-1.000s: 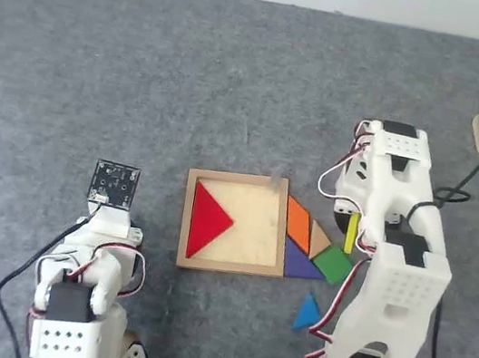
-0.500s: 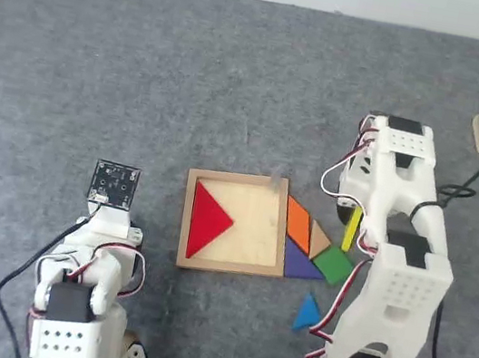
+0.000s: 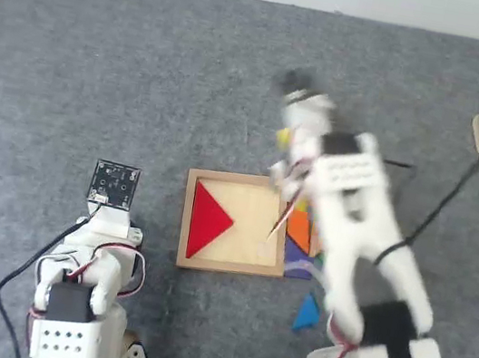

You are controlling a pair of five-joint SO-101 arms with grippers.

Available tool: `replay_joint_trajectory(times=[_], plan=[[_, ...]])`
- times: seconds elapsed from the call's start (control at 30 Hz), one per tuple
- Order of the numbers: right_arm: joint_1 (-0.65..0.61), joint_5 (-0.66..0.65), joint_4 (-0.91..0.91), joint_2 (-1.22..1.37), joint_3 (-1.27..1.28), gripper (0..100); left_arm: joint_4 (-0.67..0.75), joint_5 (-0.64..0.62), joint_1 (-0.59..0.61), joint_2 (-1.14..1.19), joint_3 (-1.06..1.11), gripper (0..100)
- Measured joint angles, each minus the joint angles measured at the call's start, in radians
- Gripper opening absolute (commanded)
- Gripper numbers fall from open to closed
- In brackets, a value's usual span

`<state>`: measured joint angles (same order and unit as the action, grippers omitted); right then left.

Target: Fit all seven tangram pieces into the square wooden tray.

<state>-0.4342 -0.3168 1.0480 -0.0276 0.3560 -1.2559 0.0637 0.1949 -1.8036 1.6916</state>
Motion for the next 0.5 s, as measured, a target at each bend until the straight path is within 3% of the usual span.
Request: replay_joint_trajectory(times=[0.17,0.5], plan=[[-0.141,-0.15,-0.173,-0.017,0.11,0.6,0.0,0.0,0.0,0.0,0.0,1],[-0.147,-0.373,-0.204,-0.032,0.146,0.6,0.0,0.0,0.0,0.0,0.0,1]])
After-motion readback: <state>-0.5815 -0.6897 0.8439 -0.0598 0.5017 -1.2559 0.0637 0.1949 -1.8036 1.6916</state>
